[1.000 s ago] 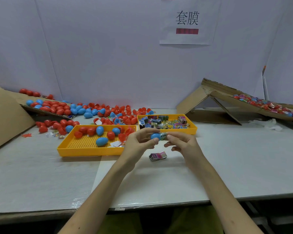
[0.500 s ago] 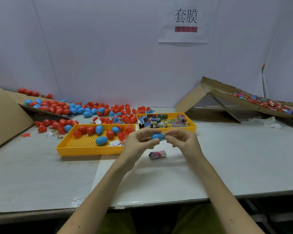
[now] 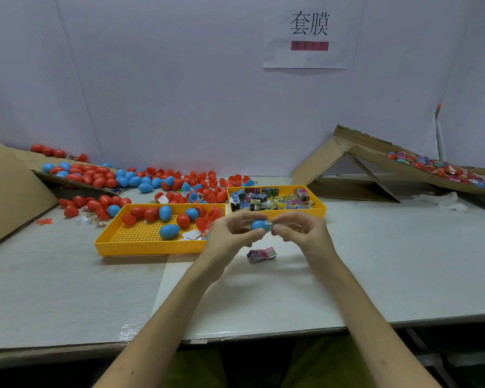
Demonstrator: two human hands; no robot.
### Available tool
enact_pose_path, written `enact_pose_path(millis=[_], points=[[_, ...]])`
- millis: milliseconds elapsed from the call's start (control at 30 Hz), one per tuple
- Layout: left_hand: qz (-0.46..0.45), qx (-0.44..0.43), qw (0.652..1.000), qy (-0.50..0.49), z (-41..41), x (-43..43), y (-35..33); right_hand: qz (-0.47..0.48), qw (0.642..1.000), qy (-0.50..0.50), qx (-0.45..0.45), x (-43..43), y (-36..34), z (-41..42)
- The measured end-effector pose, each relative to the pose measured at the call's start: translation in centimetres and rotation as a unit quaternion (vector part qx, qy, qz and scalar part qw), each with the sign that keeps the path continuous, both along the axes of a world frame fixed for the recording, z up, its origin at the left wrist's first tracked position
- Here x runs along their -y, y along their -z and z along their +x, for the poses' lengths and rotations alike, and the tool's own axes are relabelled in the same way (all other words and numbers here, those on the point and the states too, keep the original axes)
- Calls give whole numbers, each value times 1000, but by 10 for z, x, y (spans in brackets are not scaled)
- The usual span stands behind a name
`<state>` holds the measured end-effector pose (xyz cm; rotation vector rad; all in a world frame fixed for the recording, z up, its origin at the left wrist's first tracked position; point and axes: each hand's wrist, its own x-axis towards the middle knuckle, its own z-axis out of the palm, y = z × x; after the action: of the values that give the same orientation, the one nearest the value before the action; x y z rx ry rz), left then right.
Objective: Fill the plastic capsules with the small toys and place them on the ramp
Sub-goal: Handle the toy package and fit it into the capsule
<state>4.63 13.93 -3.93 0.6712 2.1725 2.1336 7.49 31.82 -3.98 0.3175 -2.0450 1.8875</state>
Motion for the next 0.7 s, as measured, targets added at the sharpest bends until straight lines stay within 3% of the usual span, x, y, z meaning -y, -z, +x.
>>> enact_pose_path(millis=[700], points=[[-1, -7, 1000, 4, -1, 0, 3, 0, 1000, -17, 5, 0, 3, -2]])
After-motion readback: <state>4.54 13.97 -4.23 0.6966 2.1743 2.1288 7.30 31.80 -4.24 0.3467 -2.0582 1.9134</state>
